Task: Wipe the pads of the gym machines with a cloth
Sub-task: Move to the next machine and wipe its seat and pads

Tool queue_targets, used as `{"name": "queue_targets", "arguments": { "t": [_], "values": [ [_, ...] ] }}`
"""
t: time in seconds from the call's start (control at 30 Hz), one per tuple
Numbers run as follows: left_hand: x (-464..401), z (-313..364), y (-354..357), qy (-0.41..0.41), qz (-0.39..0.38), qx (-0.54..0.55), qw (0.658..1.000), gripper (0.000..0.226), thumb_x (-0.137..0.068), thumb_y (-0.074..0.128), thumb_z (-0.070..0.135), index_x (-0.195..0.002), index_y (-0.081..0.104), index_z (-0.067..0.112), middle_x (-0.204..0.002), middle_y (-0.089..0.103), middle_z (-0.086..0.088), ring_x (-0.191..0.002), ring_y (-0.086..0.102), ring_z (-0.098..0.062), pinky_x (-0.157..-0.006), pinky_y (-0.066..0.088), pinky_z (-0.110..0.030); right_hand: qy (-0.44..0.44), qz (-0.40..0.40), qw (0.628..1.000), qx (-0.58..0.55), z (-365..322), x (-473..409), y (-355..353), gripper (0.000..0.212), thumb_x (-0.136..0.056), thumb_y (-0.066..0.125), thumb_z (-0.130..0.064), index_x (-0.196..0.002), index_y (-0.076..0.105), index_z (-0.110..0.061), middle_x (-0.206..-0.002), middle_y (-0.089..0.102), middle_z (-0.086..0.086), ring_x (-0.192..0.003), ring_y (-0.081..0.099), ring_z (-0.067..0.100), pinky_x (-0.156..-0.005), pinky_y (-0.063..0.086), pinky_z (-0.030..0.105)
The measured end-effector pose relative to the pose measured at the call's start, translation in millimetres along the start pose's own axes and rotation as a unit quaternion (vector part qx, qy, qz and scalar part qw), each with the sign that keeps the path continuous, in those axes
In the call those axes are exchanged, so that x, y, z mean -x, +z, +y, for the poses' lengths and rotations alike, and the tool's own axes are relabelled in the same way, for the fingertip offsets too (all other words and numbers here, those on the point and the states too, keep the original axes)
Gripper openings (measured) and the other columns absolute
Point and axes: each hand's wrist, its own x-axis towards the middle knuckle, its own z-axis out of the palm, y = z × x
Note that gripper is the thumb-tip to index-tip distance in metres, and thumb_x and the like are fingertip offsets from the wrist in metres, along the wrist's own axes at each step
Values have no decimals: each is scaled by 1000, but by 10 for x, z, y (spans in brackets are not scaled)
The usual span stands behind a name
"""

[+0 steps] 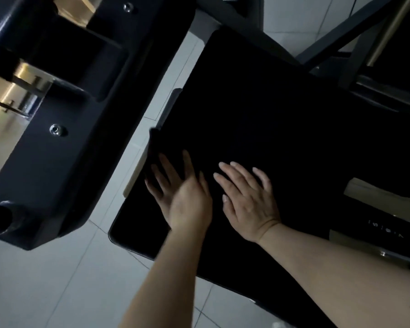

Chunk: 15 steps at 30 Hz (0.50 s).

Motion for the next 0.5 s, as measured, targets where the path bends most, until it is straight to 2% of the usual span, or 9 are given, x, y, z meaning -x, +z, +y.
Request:
{"name": "queue_targets", "arguments": {
  "t": [0.13, 0.27, 0.33, 0.43, 0.5],
  "values": [
    [-730, 8, -205, 1, 22, 31, 999, 57, -99, 25, 45, -152, 12, 28, -158, 12, -13, -143, 16, -30, -117, 8, -48, 11, -8, 1000, -10, 3, -12, -20, 44, -89, 41, -26, -131, 55, -23, -146, 43, -5, -136, 37, 13, -109, 26, 42],
    [-589, -148, -107, -11, 57, 63, 996, 62, -93, 18, 47, -150, 24, 20, -155, 23, -15, -140, 26, -31, -115, 17, -47, 11, -8, 1000, -9, 15, -17, -23, 45, -88, 41, -25, -131, 55, -24, -146, 43, -5, -136, 36, 13, -109, 24, 40],
    [-342, -251, -48, -31, 56, 68, 996, 66, -91, 16, 47, -149, 26, 17, -155, 22, -17, -141, 23, -33, -116, 13, -48, 13, -11, 1000, -5, 8, -13, -19, 45, -89, 41, -25, -131, 54, -24, -146, 43, -5, -136, 36, 13, -109, 25, 40],
    [64, -395, 61, -68, 40, 67, 995, 61, -95, 27, 43, -150, 21, 17, -157, 12, -18, -145, 11, -33, -118, 5, -48, 17, -14, 1000, -2, -6, -12, -23, 45, -89, 39, -25, -131, 54, -24, -147, 43, -4, -135, 37, 14, -108, 25, 41],
    [350, -441, 148, -107, 29, 61, 992, 61, -95, 26, 42, -151, 17, 19, -158, 6, -18, -146, 5, -32, -117, 1, -47, 18, -17, 1000, -2, -8, -13, -25, 45, -89, 38, -25, -131, 53, -24, -146, 43, -4, -135, 37, 15, -108, 25, 41]
  ]
}}
